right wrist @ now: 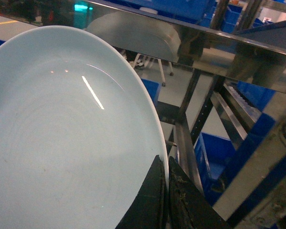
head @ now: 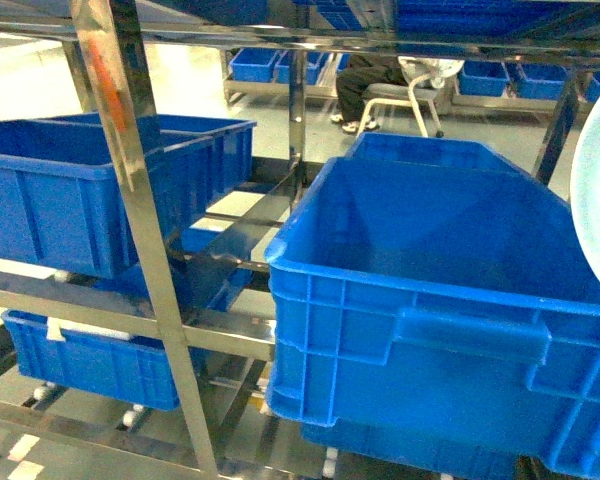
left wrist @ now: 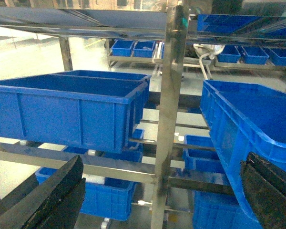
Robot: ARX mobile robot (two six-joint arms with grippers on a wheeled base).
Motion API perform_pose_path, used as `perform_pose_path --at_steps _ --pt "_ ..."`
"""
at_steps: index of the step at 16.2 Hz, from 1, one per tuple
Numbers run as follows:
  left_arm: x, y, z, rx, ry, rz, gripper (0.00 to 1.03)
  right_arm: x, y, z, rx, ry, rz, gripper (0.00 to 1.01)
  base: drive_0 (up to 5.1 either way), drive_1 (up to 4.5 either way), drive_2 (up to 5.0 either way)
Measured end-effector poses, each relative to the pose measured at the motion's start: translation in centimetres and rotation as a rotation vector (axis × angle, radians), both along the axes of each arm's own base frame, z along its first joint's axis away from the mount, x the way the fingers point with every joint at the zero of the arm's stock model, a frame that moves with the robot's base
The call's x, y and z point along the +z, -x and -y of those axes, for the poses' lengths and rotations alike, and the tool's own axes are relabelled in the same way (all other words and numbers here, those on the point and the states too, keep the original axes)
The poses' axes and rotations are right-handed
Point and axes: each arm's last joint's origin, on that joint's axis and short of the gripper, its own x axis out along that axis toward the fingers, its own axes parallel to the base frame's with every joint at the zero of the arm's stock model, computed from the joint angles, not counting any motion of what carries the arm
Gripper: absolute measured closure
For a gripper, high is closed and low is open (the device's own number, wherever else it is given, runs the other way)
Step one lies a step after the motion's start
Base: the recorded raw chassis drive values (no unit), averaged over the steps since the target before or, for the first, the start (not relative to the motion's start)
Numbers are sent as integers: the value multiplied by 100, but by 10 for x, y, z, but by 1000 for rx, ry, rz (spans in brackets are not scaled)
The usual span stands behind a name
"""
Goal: Place blue tray on left shelf second layer neatly
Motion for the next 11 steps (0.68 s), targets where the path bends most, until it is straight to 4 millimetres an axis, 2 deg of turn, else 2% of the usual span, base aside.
perform_pose_path --at_steps 9,11 --pt "0 0 0 0 0 1 5 -1 0 0 2 -2 -7 99 -173 21 -367" --pt "0 0 0 0 0 2 5 -9 -7 4 11 -105 -137 99 -173 21 -367"
